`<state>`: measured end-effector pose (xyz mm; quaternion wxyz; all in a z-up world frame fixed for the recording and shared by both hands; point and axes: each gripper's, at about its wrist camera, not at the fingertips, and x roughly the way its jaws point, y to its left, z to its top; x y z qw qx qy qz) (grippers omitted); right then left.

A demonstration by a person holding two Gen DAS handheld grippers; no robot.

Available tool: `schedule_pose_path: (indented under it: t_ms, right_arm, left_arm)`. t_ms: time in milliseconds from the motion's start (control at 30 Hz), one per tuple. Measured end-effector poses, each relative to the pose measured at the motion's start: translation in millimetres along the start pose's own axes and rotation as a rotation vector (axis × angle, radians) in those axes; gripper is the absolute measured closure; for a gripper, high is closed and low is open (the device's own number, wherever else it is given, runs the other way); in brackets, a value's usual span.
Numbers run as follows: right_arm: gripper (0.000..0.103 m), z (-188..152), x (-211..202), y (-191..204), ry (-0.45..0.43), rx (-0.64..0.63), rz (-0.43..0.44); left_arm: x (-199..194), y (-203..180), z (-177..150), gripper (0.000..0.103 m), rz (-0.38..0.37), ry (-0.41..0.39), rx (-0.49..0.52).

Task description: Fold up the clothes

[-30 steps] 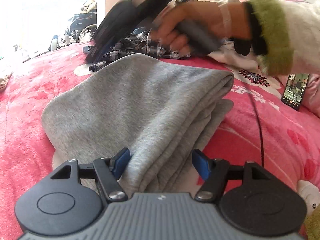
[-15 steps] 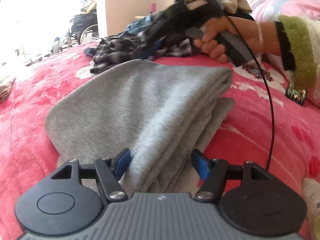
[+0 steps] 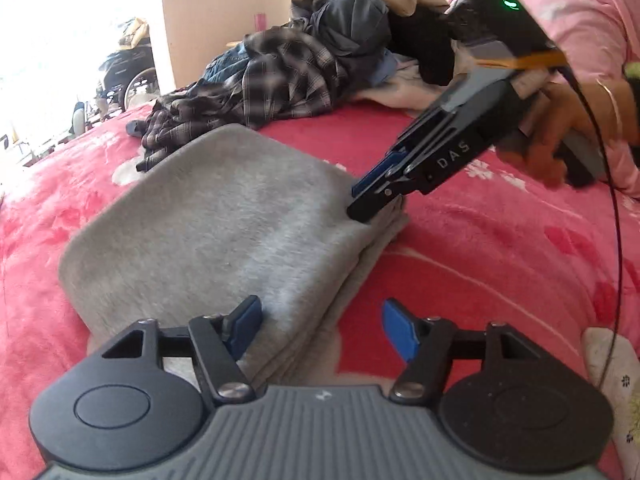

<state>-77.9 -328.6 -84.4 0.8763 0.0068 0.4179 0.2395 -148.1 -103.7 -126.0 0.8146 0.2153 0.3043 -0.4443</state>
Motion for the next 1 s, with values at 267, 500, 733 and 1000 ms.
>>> schedule_pose_path:
  t_ms: [267,500,733,1000]
  right_arm:
    - [0.074,1,-31,21,-0.050,0.025,-0.006]
    - [0.061,-11,-8,26,0.007,0.148,-0.077]
    - [0.044,-8,-5,37,0.023,0.128,-0.083]
    - [0.041,-6,-5,39,0.027,0.141,-0.085]
  left_arm:
    - [-10,7,5,0.037,0.013,0.013,-0.047]
    - [-17,17,12,0.038,0.012,0.032,-0.129]
    - [-24,30,19,0.038,0.013,0.047,-0.223]
    - [-28,33,26,0.037,0.015,0.039,-0.241]
